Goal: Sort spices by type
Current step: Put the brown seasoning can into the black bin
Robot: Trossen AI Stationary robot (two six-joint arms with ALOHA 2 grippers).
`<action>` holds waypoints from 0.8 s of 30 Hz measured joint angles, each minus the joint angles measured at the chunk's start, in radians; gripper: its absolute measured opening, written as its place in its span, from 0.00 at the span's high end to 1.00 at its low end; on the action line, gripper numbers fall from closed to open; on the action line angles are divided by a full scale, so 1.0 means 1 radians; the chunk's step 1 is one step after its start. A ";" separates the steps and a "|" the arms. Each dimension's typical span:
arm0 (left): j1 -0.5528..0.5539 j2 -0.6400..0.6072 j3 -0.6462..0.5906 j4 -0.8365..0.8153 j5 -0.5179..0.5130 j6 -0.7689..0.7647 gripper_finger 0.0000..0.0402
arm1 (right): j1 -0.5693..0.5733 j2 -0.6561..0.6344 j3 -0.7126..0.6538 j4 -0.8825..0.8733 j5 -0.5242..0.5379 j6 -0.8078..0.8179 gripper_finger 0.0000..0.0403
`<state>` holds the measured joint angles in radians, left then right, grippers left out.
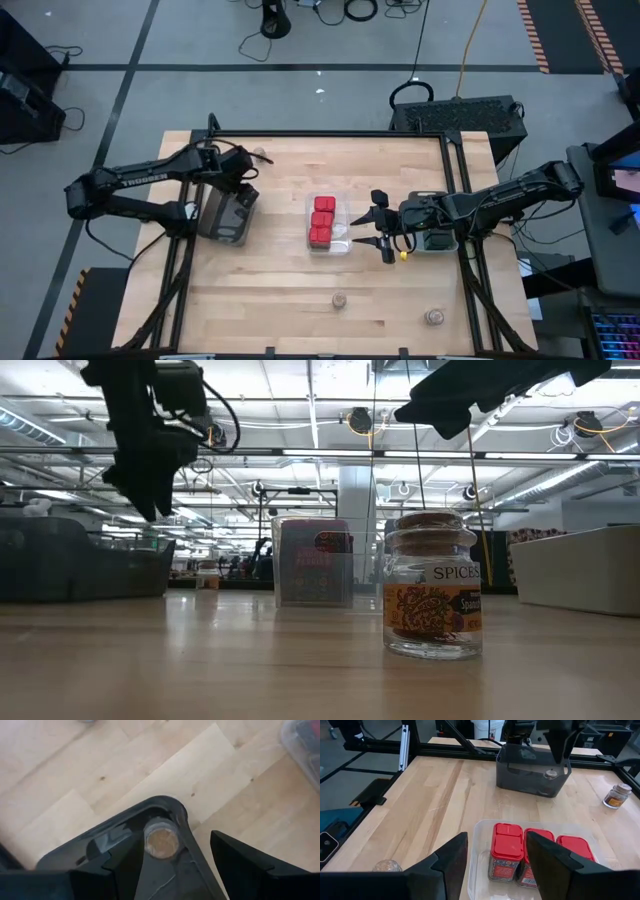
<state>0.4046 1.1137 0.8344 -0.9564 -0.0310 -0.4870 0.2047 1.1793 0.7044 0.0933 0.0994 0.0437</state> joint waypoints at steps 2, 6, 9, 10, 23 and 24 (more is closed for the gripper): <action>-0.006 -0.007 0.029 -0.042 -0.001 0.009 0.42 | 0.000 0.000 0.000 0.000 0.000 0.018 0.54; -0.057 -0.065 0.050 -0.040 -0.037 0.026 0.42 | 0.000 0.000 0.000 0.000 0.000 0.056 0.54; -0.127 -0.136 0.050 -0.040 -0.120 0.030 0.42 | 0.000 0.000 0.000 0.000 0.000 0.076 0.54; -0.153 -0.163 0.050 -0.038 -0.145 0.029 0.42 | 0.000 0.000 0.002 -0.004 0.000 0.078 0.54; -0.615 -0.331 -0.213 0.966 -0.206 0.273 0.42 | 0.084 0.104 0.396 -0.767 -0.083 0.539 0.54; -0.635 -0.308 -0.225 1.015 -0.207 0.306 0.42 | 0.104 0.130 0.438 -0.848 -0.092 0.610 0.54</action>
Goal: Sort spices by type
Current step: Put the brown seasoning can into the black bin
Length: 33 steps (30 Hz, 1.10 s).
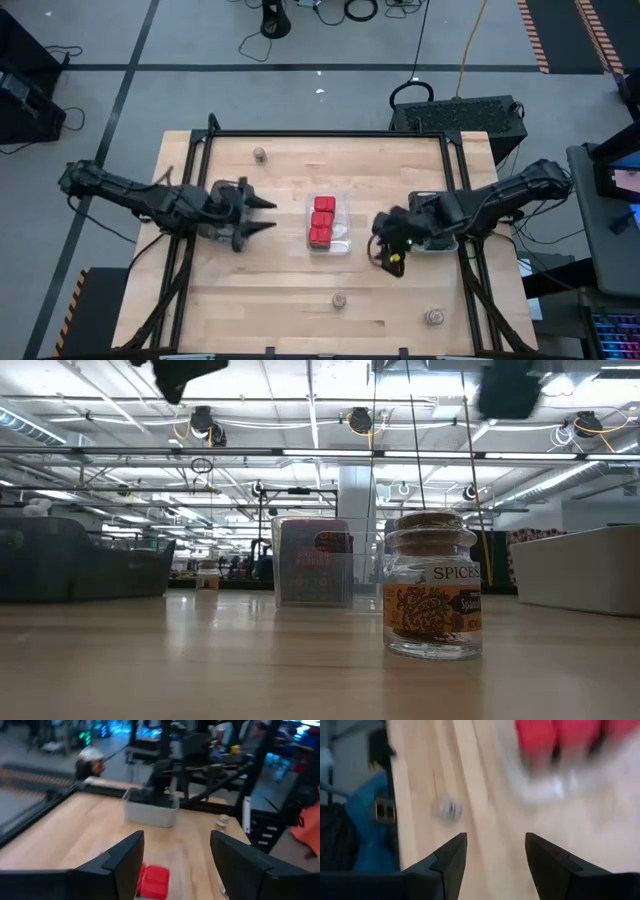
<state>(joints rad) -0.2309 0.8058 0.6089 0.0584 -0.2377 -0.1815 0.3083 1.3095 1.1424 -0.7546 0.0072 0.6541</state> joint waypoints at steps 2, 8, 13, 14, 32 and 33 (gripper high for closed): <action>-0.032 0.050 -0.015 0.094 -0.002 0.061 0.42 | 0.041 0.056 0.075 -0.140 -0.046 0.142 0.54; -0.076 0.176 -0.022 0.269 -0.003 0.185 0.42 | 0.191 0.207 0.214 -0.346 -0.223 0.561 0.54; -0.079 0.182 -0.006 0.296 -0.003 0.223 0.42 | 0.317 0.296 0.220 -0.363 -0.299 0.772 0.54; -0.078 0.178 -0.007 0.292 0.000 0.229 0.42 | 0.337 0.312 0.220 -0.372 -0.304 0.776 0.54; -0.077 0.171 -0.007 0.351 0.034 0.408 0.42 | 0.445 0.420 0.220 -0.462 -0.331 0.974 0.43; -0.077 0.171 -0.007 0.353 0.037 0.408 0.42 | 0.450 0.420 0.220 -0.462 -0.333 0.986 0.40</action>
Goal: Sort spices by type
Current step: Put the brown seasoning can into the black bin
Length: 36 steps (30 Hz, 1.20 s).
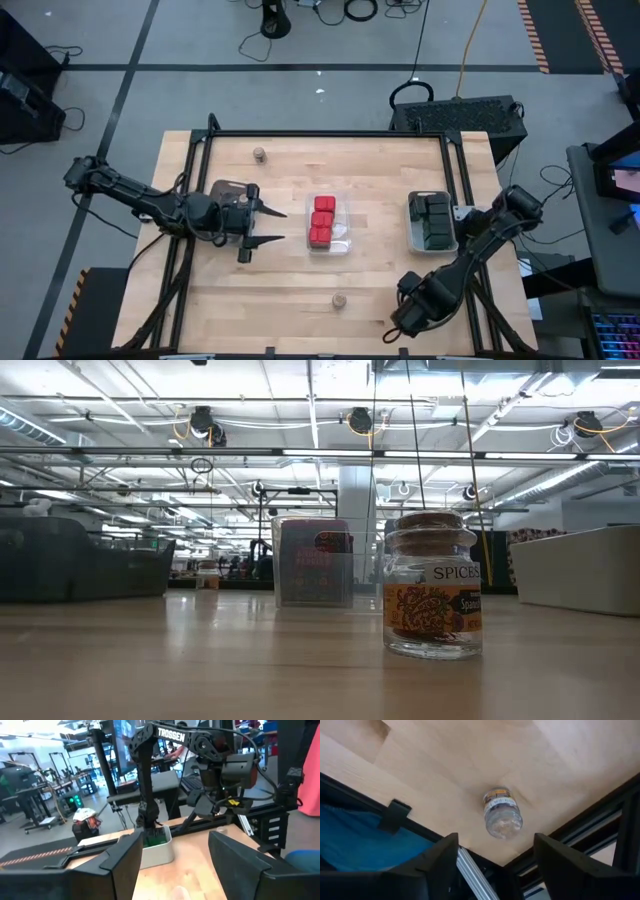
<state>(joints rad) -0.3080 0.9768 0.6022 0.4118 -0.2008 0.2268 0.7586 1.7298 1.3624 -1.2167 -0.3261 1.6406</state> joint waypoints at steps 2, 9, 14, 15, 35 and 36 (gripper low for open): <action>0.000 0.000 0.000 0.002 0.007 0.009 0.42 | 0.013 0.002 0.000 0.000 -0.009 0.014 0.35; 0.000 0.000 0.000 0.006 0.017 0.018 0.42 | 0.080 0.004 -0.055 0.055 -0.010 0.026 0.25; 0.000 0.000 0.000 0.008 0.017 0.018 0.42 | 0.108 -0.009 -0.159 0.203 -0.018 0.057 0.25; 0.000 0.000 0.000 0.008 0.017 0.018 0.42 | 0.109 -0.010 -0.172 0.215 -0.017 0.058 0.25; 0.000 0.000 0.000 0.007 0.017 0.018 0.42 | 0.166 -0.011 -0.293 0.369 0.060 0.093 0.26; 0.000 0.000 0.000 0.007 0.017 0.018 0.42 | 0.166 -0.011 -0.298 0.371 0.062 0.093 0.27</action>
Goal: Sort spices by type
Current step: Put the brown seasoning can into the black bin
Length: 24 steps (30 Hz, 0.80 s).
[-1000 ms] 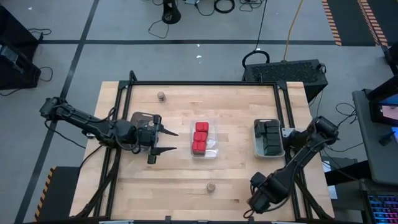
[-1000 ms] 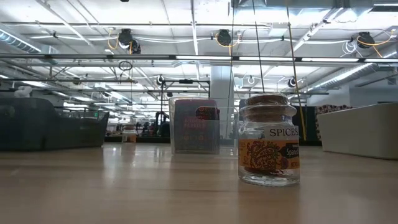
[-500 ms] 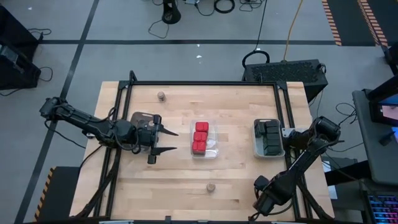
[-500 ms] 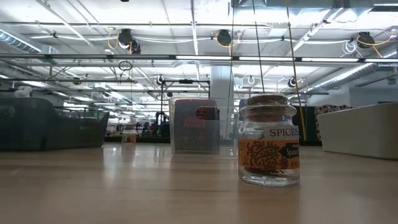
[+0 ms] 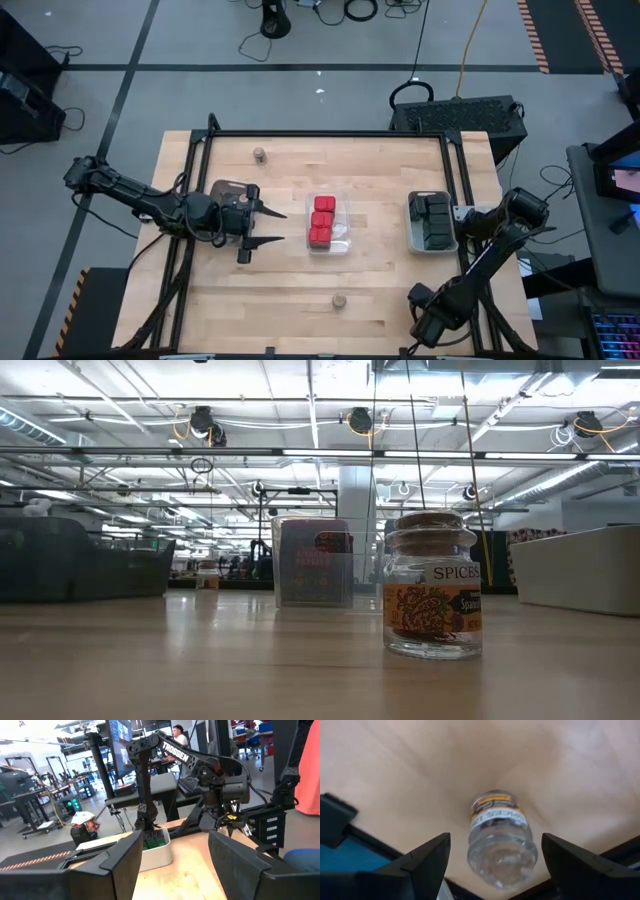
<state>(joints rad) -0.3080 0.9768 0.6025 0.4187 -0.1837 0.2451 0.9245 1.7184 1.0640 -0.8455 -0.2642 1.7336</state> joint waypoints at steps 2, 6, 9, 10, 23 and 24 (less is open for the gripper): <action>0.000 0.000 0.000 0.000 0.000 0.000 0.42 | 0.000 0.000 -0.010 0.005 -0.001 0.003 0.28; 0.000 0.000 0.000 0.000 0.000 0.000 0.42 | 0.000 0.000 -0.028 0.039 0.000 0.005 0.31; 0.000 0.000 0.000 0.000 0.000 0.000 0.42 | 0.000 0.000 -0.036 0.049 0.000 0.002 0.34; 0.000 0.000 0.000 0.000 0.000 0.000 0.42 | 0.000 0.000 -0.036 0.050 0.000 -0.001 0.36; 0.000 0.000 0.000 0.000 0.000 0.004 0.42 | -0.010 -0.001 -0.035 0.050 -0.052 -0.088 0.62; 0.000 0.000 0.000 0.000 0.000 0.004 0.42 | -0.015 -0.003 -0.035 0.050 -0.065 -0.097 0.62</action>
<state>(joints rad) -0.3079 0.9768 0.6025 0.4183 -0.1837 0.2493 0.9100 1.7154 1.0288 -0.7956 -0.3296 1.6362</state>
